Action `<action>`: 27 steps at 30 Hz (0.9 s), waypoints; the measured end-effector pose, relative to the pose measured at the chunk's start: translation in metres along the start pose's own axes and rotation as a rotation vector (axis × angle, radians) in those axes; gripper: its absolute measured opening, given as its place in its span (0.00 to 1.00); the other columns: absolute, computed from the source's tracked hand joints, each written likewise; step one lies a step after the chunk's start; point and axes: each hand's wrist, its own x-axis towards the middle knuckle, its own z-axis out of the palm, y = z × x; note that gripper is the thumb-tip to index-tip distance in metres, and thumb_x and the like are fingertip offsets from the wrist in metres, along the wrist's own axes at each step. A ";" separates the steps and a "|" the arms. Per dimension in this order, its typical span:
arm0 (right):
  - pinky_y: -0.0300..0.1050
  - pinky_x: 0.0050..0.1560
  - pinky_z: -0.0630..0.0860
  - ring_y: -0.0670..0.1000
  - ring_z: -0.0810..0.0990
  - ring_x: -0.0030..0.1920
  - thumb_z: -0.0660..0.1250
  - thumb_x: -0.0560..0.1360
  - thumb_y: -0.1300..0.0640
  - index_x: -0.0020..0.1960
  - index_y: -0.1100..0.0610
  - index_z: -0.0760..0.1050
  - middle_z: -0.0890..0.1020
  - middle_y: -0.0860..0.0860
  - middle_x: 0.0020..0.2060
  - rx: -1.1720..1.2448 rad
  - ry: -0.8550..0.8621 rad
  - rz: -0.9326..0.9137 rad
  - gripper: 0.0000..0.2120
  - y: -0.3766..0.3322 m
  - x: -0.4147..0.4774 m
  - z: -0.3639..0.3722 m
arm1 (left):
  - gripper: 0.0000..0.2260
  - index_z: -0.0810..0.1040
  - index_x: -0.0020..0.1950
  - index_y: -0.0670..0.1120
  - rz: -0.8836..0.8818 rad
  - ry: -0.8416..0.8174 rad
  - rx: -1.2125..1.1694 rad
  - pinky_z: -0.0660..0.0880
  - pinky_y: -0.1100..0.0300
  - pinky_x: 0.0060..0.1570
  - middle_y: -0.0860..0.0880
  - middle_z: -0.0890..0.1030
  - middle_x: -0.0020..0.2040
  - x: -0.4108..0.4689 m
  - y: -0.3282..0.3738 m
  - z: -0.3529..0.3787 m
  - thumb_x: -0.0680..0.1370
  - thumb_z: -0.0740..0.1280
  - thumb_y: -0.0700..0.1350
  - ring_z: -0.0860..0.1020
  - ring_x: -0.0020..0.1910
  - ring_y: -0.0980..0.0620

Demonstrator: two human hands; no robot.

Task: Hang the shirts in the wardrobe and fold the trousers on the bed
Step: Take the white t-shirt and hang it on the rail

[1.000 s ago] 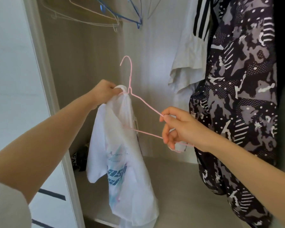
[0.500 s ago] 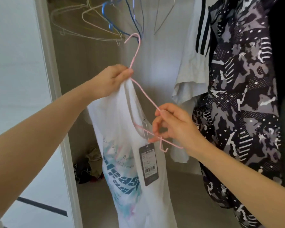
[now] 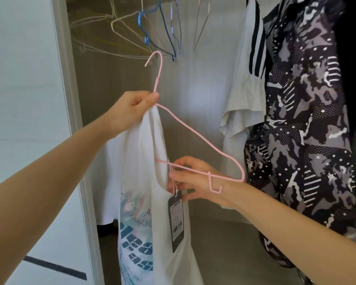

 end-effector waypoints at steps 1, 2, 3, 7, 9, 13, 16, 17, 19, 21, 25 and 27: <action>0.54 0.49 0.79 0.51 0.82 0.41 0.71 0.75 0.58 0.57 0.55 0.70 0.84 0.52 0.40 -0.076 0.051 -0.014 0.14 -0.001 0.003 0.001 | 0.20 0.62 0.32 0.49 -0.002 -0.005 -0.004 0.57 0.67 0.29 0.58 0.60 0.27 -0.002 0.000 -0.001 0.84 0.59 0.48 0.58 0.26 0.59; 0.56 0.48 0.79 0.52 0.81 0.39 0.70 0.75 0.60 0.56 0.55 0.69 0.82 0.53 0.38 -0.125 0.104 -0.043 0.14 -0.003 0.006 -0.002 | 0.20 0.61 0.32 0.49 -0.003 -0.015 -0.008 0.58 0.67 0.29 0.57 0.60 0.27 -0.003 0.000 -0.003 0.83 0.59 0.49 0.58 0.27 0.59; 0.59 0.48 0.78 0.54 0.80 0.38 0.69 0.76 0.63 0.55 0.56 0.67 0.81 0.57 0.37 -0.180 0.162 -0.105 0.13 -0.005 0.010 -0.006 | 0.20 0.61 0.32 0.48 -0.005 -0.026 -0.012 0.58 0.67 0.29 0.57 0.60 0.28 -0.005 0.000 -0.005 0.83 0.59 0.50 0.58 0.27 0.58; 0.40 0.45 0.72 0.54 0.75 0.41 0.62 0.74 0.72 0.41 0.53 0.70 0.75 0.58 0.40 -0.630 0.307 -0.384 0.14 -0.020 0.024 -0.031 | 0.22 0.63 0.33 0.41 -0.038 -0.043 -0.015 0.60 0.58 0.36 0.44 0.60 0.33 -0.012 0.001 -0.011 0.83 0.58 0.52 0.59 0.31 0.49; 0.34 0.48 0.65 0.52 0.74 0.47 0.61 0.72 0.73 0.34 0.49 0.75 0.75 0.54 0.44 -0.865 0.293 -0.411 0.20 -0.024 0.031 -0.037 | 0.24 0.62 0.33 0.38 -0.046 -0.036 -0.025 0.59 0.56 0.36 0.43 0.60 0.33 -0.013 0.005 -0.012 0.83 0.58 0.52 0.58 0.33 0.45; 0.40 0.49 0.65 0.51 0.72 0.45 0.64 0.72 0.67 0.42 0.53 0.85 0.73 0.48 0.38 -1.135 0.271 -0.391 0.13 -0.009 0.052 -0.039 | 0.25 0.62 0.34 0.36 -0.054 -0.030 -0.038 0.59 0.56 0.36 0.37 0.60 0.33 -0.012 0.010 -0.010 0.83 0.58 0.53 0.58 0.32 0.45; 0.36 0.40 0.71 0.45 0.77 0.36 0.67 0.73 0.66 0.45 0.59 0.79 0.79 0.48 0.35 -0.913 0.131 -0.259 0.04 -0.002 0.054 -0.027 | 0.25 0.61 0.34 0.36 -0.055 -0.031 -0.058 0.58 0.55 0.36 0.40 0.59 0.33 -0.011 0.010 -0.008 0.83 0.58 0.54 0.57 0.31 0.48; 0.34 0.40 0.73 0.41 0.78 0.36 0.67 0.73 0.66 0.46 0.58 0.76 0.81 0.47 0.37 -0.804 0.091 -0.211 0.05 -0.001 0.051 -0.022 | 0.25 0.61 0.34 0.37 -0.059 -0.030 -0.065 0.58 0.55 0.37 0.41 0.59 0.33 -0.011 0.010 -0.008 0.83 0.58 0.54 0.57 0.31 0.49; 0.28 0.40 0.73 0.35 0.78 0.39 0.65 0.73 0.69 0.53 0.56 0.71 0.80 0.43 0.40 -0.671 0.001 -0.121 0.12 0.004 0.044 -0.015 | 0.25 0.62 0.33 0.38 -0.072 -0.019 -0.070 0.59 0.57 0.37 0.42 0.59 0.33 -0.011 0.008 -0.007 0.82 0.58 0.54 0.57 0.30 0.51; 0.31 0.44 0.75 0.39 0.79 0.45 0.63 0.73 0.71 0.59 0.59 0.69 0.80 0.46 0.45 -0.619 -0.091 -0.062 0.17 0.015 0.035 -0.012 | 0.25 0.62 0.33 0.38 -0.089 -0.004 -0.077 0.60 0.57 0.37 0.41 0.58 0.33 -0.010 0.004 -0.007 0.82 0.58 0.55 0.57 0.30 0.49; 0.50 0.51 0.78 0.53 0.77 0.51 0.65 0.72 0.61 0.55 0.51 0.71 0.78 0.52 0.49 -0.908 -0.200 -0.075 0.13 0.034 0.018 -0.017 | 0.29 0.61 0.34 0.35 -0.146 0.042 -0.123 0.58 0.54 0.38 0.33 0.59 0.34 -0.009 -0.009 -0.008 0.81 0.60 0.59 0.55 0.34 0.38; 0.51 0.53 0.74 0.53 0.71 0.51 0.64 0.73 0.58 0.50 0.53 0.72 0.76 0.51 0.46 -1.071 -0.187 -0.084 0.06 0.039 0.013 -0.027 | 0.30 0.61 0.34 0.35 -0.189 0.081 -0.157 0.58 0.53 0.38 0.37 0.59 0.33 -0.007 -0.020 -0.009 0.80 0.61 0.60 0.55 0.34 0.39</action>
